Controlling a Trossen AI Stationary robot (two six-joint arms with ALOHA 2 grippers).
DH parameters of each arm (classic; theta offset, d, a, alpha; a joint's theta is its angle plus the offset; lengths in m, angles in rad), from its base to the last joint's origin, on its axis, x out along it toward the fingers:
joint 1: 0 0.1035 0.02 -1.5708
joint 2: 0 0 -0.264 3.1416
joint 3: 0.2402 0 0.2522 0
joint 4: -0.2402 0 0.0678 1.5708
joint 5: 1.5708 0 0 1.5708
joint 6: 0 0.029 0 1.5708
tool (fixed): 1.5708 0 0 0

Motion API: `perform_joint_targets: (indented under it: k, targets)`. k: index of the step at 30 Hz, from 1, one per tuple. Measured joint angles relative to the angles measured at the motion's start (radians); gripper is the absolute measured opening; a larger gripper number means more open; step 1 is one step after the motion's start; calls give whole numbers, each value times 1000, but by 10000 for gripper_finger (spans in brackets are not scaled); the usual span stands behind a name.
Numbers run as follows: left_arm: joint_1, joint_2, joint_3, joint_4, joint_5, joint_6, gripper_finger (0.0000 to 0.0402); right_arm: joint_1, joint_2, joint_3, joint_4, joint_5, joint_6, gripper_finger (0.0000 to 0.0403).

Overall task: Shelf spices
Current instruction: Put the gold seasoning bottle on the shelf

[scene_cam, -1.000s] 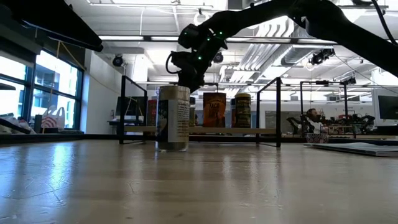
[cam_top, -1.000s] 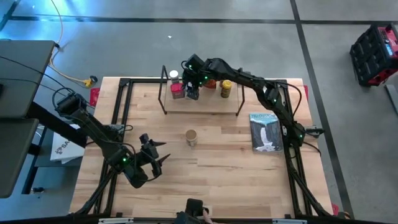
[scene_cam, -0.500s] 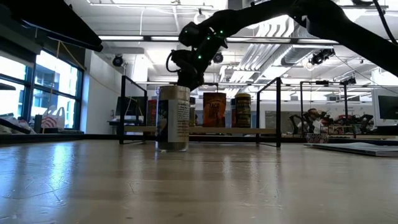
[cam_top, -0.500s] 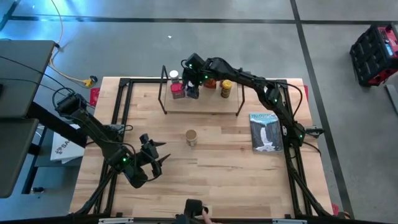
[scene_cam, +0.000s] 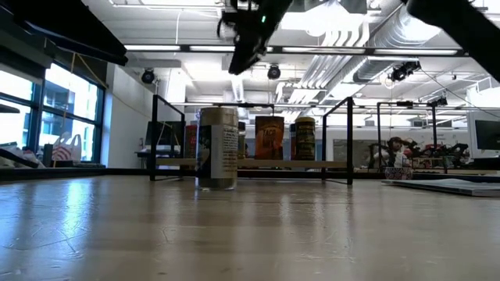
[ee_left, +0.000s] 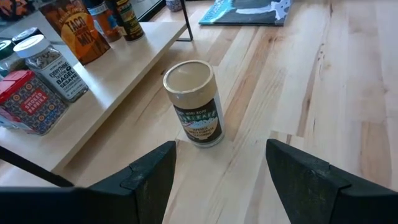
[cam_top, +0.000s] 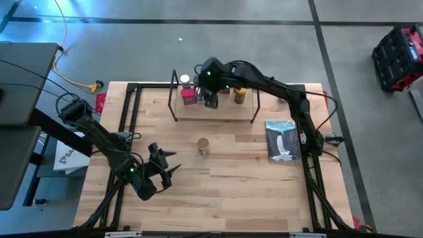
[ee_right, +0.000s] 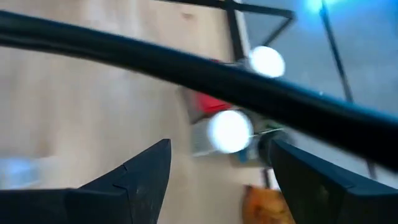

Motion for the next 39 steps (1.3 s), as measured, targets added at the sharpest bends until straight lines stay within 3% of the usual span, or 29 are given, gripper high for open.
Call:
perform_joint_targets:
  k: [6,13,19,22,25,30,34,39]
  targets:
    - [-16,0,-2,27,-20,1,246,163,-109,0,-143,-18,35,268]
    - [-23,3,-101,209,-64,2,246,432,-150,-4,-287,-18,106,268]
    - [-7,3,-230,465,-5,33,246,635,-155,-203,-279,-12,206,268]
    - [22,6,-289,558,37,59,246,699,-188,-398,-204,33,322,268]
    - [76,18,-346,671,86,109,246,742,-245,-595,-102,151,464,268]
    - [218,107,-398,973,268,337,246,772,-336,-867,196,336,698,268]
    - [319,217,-393,1130,343,477,246,773,-374,-1009,414,416,783,268]
    - [417,307,-364,1146,356,482,246,774,-379,-1083,494,428,827,268]
